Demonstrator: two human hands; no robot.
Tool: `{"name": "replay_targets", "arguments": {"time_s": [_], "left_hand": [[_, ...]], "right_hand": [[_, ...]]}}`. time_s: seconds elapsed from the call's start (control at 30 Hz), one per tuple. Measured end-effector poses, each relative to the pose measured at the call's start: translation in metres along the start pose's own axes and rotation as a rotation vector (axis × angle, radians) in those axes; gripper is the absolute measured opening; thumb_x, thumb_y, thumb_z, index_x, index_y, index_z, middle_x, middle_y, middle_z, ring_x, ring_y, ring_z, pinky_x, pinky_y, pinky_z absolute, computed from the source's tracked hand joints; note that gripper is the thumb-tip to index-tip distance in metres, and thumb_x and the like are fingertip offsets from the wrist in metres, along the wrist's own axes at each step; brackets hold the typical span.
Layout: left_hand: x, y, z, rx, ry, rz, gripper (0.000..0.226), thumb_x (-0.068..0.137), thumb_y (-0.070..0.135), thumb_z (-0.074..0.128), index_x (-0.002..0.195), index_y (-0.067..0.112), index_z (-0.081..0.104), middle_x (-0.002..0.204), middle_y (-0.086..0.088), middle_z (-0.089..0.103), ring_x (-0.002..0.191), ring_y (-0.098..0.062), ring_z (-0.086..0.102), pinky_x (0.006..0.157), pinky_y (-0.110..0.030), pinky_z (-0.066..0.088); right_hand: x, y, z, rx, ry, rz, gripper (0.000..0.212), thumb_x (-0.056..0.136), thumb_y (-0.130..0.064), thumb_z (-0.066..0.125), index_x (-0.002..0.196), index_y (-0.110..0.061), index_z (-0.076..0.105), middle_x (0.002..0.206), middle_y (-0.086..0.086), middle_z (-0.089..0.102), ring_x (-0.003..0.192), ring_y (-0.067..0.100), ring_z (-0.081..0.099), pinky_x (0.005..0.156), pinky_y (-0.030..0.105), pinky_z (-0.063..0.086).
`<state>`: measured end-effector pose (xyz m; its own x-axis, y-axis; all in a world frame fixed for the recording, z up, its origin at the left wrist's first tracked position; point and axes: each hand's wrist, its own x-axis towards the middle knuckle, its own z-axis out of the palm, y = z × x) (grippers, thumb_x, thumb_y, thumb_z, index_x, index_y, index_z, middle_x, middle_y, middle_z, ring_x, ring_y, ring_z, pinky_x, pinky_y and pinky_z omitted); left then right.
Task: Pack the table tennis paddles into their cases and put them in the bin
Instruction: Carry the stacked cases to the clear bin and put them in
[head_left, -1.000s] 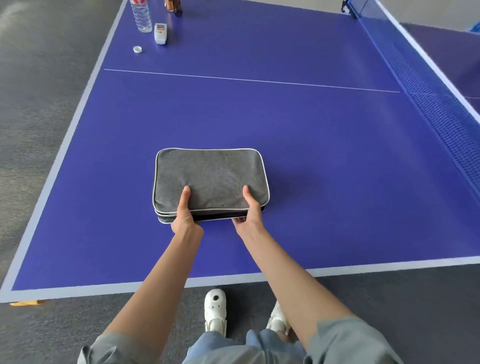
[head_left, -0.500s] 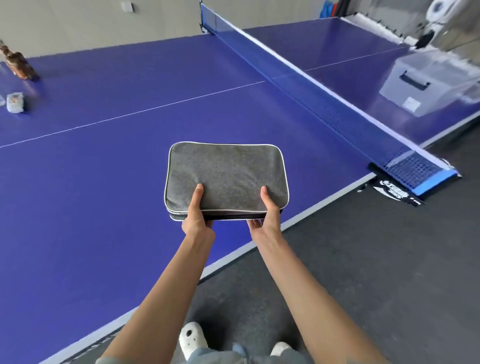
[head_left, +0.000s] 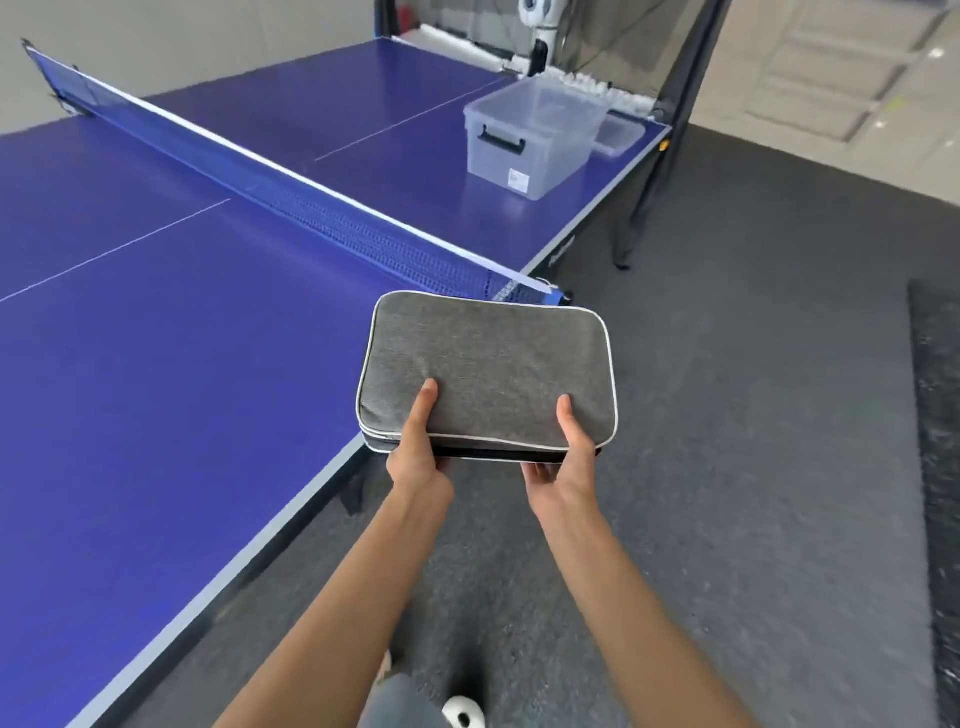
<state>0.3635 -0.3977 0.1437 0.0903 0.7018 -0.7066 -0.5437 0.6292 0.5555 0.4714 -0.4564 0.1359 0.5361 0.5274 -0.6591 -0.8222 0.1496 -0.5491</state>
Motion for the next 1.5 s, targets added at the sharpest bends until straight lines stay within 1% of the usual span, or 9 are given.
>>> {"name": "replay_targets", "arguments": {"time_s": [0.13,0.23,0.43,0.53,0.63,0.73,0.9,1.23,1.5], "left_hand": [[0.012,-0.037,0.078,0.119,-0.078,-0.038,0.070,0.060,0.038,0.086,0.119,0.012,0.056,0.113,-0.002,0.067,0.100,-0.019,0.065,0.097,-0.034,0.051],[0.026,-0.064,0.135,0.167,-0.124,-0.064,0.069,0.060,0.037,0.085,0.118,0.013,0.057,0.111,-0.001,0.069,0.097,-0.017,0.066,0.095,-0.033,0.052],[0.072,-0.105,0.257,0.176,-0.202,-0.155,0.062,0.059,0.034,0.087,0.110,0.013,0.059,0.103,-0.002,0.070,0.086,-0.015,0.068,0.062,-0.025,0.052],[0.096,-0.116,0.317,0.192,-0.235,-0.186,0.060,0.062,0.034,0.086,0.111,0.013,0.060,0.106,-0.002,0.070,0.089,-0.017,0.067,0.075,-0.030,0.055],[0.120,-0.124,0.371,0.196,-0.227,-0.205,0.067,0.063,0.033,0.085,0.119,0.010,0.056,0.113,-0.005,0.067,0.097,-0.020,0.066,0.091,-0.035,0.053],[0.145,-0.133,0.419,0.192,-0.210,-0.208,0.073,0.062,0.033,0.086,0.122,0.011,0.052,0.114,-0.004,0.066,0.097,-0.020,0.065,0.093,-0.036,0.053],[0.194,-0.154,0.501,0.182,-0.152,-0.184,0.076,0.060,0.034,0.087,0.123,0.011,0.052,0.117,-0.004,0.065,0.101,-0.021,0.064,0.097,-0.037,0.051],[0.278,-0.195,0.673,-0.006,0.006,-0.105,0.074,0.061,0.032,0.086,0.123,0.010,0.055,0.116,-0.005,0.066,0.104,-0.021,0.064,0.097,-0.036,0.051],[0.346,-0.167,0.778,-0.096,0.092,0.007,0.068,0.062,0.033,0.085,0.121,0.010,0.057,0.114,-0.005,0.068,0.101,-0.020,0.066,0.096,-0.036,0.052]], "right_hand": [[0.037,-0.064,-0.016,0.111,0.072,-0.070,0.036,0.069,-0.030,0.081,0.102,-0.025,0.068,0.101,-0.005,0.073,0.095,0.015,0.068,0.087,0.031,0.055],[0.069,-0.109,-0.021,0.164,0.104,-0.122,0.040,0.070,-0.029,0.080,0.108,-0.023,0.067,0.099,-0.005,0.073,0.094,0.015,0.068,0.085,0.031,0.056],[0.151,-0.205,-0.011,0.203,0.143,-0.240,0.042,0.072,-0.027,0.079,0.111,-0.022,0.066,0.106,-0.003,0.072,0.096,0.016,0.068,0.084,0.033,0.056],[0.193,-0.251,0.005,0.195,0.168,-0.262,0.043,0.072,-0.026,0.079,0.112,-0.021,0.065,0.108,-0.002,0.071,0.097,0.016,0.068,0.090,0.036,0.055],[0.235,-0.290,0.021,0.207,0.194,-0.249,0.039,0.070,-0.025,0.081,0.105,-0.019,0.066,0.106,-0.001,0.071,0.094,0.016,0.069,0.086,0.036,0.056],[0.277,-0.323,0.035,0.218,0.223,-0.223,0.048,0.068,-0.026,0.082,0.111,-0.016,0.063,0.106,0.001,0.070,0.093,0.018,0.068,0.083,0.036,0.057],[0.359,-0.380,0.057,0.201,0.229,-0.172,0.053,0.068,-0.026,0.081,0.115,-0.014,0.061,0.112,0.003,0.068,0.100,0.020,0.066,0.089,0.036,0.055],[0.527,-0.521,0.110,0.010,0.047,-0.034,0.043,0.069,-0.025,0.081,0.110,-0.017,0.067,0.110,0.001,0.071,0.101,0.019,0.068,0.096,0.038,0.053],[0.629,-0.584,0.196,-0.083,-0.045,0.080,0.043,0.069,-0.027,0.081,0.109,-0.018,0.067,0.107,0.000,0.072,0.099,0.018,0.069,0.094,0.036,0.054]]}}
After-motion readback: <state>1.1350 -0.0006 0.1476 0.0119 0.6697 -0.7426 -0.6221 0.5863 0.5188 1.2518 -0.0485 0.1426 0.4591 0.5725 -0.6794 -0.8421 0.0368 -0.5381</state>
